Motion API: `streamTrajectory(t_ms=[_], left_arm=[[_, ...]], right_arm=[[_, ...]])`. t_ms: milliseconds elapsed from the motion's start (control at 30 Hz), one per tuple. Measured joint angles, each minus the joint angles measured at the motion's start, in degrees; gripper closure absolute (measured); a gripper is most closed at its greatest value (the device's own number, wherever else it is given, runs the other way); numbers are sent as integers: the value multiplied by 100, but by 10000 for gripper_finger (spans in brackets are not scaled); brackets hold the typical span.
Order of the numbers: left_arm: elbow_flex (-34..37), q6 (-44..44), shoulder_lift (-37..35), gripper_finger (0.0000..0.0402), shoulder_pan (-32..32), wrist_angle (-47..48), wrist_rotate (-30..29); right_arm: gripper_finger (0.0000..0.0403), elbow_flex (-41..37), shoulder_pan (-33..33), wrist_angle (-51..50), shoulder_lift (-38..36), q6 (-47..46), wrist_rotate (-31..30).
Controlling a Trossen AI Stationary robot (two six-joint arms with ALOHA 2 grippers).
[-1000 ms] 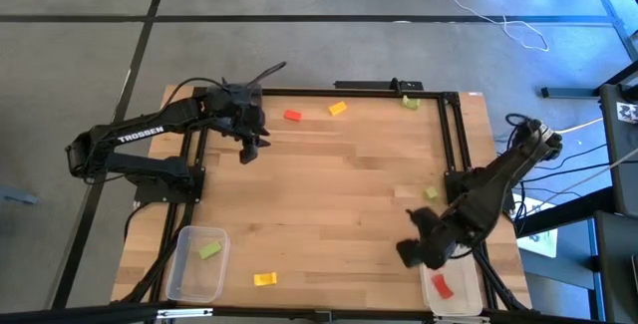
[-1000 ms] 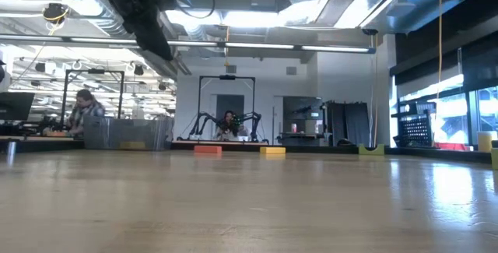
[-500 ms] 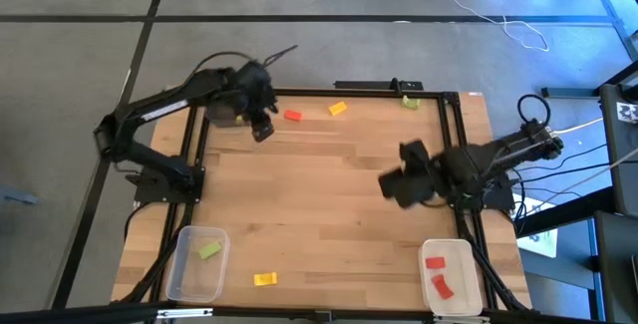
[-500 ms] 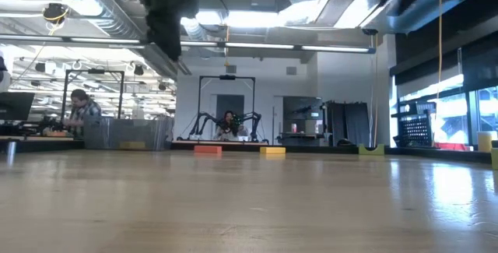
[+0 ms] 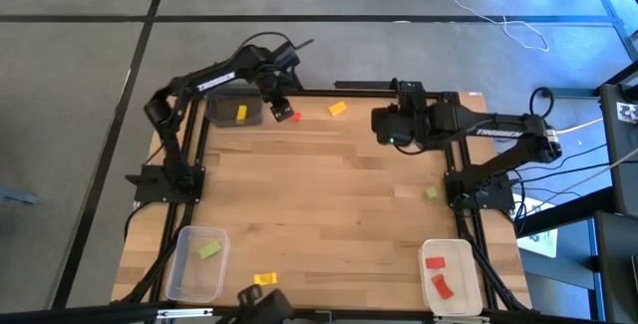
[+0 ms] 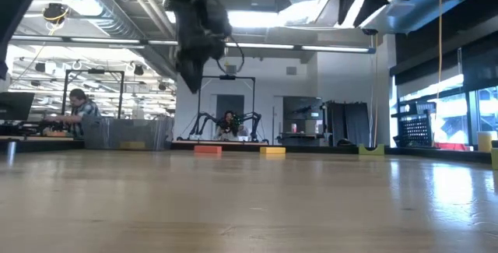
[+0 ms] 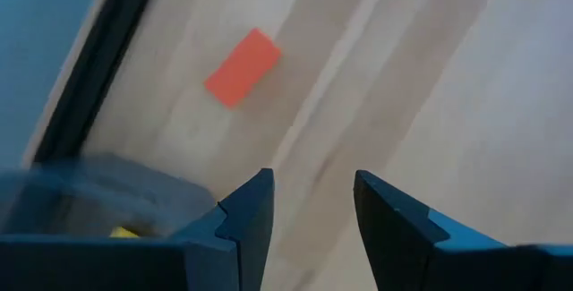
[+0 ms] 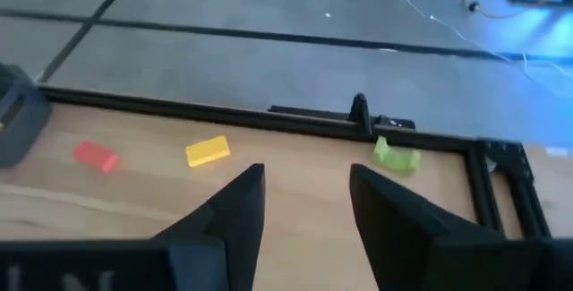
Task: Sort & place blocks by color
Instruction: Put the orange block into the white bin
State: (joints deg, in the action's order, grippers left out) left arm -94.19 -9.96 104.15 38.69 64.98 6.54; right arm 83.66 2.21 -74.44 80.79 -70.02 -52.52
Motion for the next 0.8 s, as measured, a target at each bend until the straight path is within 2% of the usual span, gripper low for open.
streamTrajectory(t_ms=[367,500,800], left_arm=[[-11,-3563,750,254,-43,-555,17],[-11,-3785,1022,254,-36,-1009,-12],[-11,-3976,1502,254,13,-1299,-126]], right_arm=[[238,0,676,1925,2,2751,367],[238,0,812,2116,2,3274,465],[238,0,1014,2104,2,3473,472]])
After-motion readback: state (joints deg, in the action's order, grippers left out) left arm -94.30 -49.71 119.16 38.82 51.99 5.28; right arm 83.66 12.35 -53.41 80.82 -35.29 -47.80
